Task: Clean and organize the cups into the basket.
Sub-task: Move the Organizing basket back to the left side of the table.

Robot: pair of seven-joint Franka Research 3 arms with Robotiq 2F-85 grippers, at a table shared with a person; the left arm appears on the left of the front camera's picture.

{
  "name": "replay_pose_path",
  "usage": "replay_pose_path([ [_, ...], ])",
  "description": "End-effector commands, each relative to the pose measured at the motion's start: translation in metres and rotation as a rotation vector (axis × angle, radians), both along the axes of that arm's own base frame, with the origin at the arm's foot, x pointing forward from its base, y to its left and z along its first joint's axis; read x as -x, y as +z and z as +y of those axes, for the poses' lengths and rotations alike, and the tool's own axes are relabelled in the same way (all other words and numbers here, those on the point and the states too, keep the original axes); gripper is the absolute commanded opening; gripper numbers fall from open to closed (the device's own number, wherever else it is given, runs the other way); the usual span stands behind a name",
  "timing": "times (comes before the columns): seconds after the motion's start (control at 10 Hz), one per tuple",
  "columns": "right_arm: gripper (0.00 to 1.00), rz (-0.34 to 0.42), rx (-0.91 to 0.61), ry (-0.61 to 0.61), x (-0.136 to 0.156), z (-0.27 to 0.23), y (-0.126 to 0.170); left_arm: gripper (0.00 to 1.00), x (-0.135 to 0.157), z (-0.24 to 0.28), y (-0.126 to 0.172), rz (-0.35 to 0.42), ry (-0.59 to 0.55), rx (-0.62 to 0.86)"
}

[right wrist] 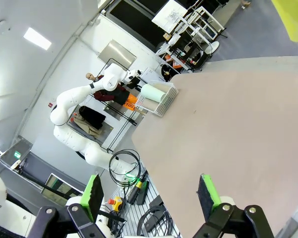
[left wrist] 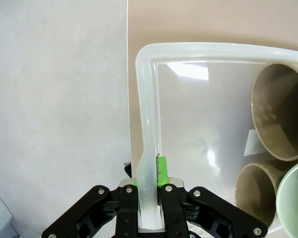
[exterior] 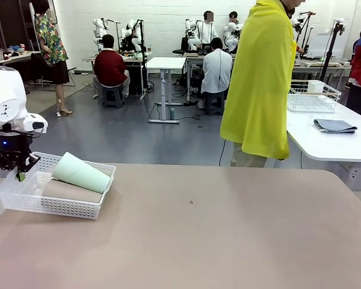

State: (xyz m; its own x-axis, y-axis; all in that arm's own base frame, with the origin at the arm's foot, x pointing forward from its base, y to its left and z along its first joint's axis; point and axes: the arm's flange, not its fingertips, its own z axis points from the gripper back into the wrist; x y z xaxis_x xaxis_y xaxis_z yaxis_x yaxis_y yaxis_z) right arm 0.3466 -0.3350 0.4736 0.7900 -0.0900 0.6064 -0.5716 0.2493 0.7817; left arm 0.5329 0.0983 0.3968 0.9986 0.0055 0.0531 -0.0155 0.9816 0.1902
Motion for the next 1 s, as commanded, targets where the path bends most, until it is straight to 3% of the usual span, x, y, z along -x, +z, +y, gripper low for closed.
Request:
replay_pose_path([
  [0.0, 1.00, 0.008, 0.013, 0.007, 0.0009, -0.0017, 0.0008, 0.28, 0.0047, 0.0008, -0.0057, -0.030, -0.043, -0.009],
  [0.1, 1.00, 0.008, 0.013, 0.007, 0.0009, -0.0017, 0.0008, 0.66, 0.0043, 0.0005, -0.0064, -0.030, -0.049, -0.003],
  [0.2, 1.00, 0.008, 0.013, 0.007, 0.0009, -0.0017, 0.0008, 0.88, 0.0040, 0.0006, -0.0068, -0.030, -0.049, -0.001],
  [0.3, 1.00, 0.008, 0.013, 0.007, 0.0009, -0.0017, 0.0008, 1.00, 0.0040, 0.0014, -0.0057, -0.032, -0.045, -0.003],
  [0.6, 1.00, 0.008, 0.013, 0.007, 0.0009, -0.0017, 0.0008, 0.96, 0.0047, 0.0075, -0.0042, -0.026, -0.023, 0.005],
  [0.9, 1.00, 0.008, 0.013, 0.007, 0.0009, -0.0017, 0.0008, 1.00, 0.0048, 0.0073, -0.0031, -0.028, -0.004, 0.028],
])
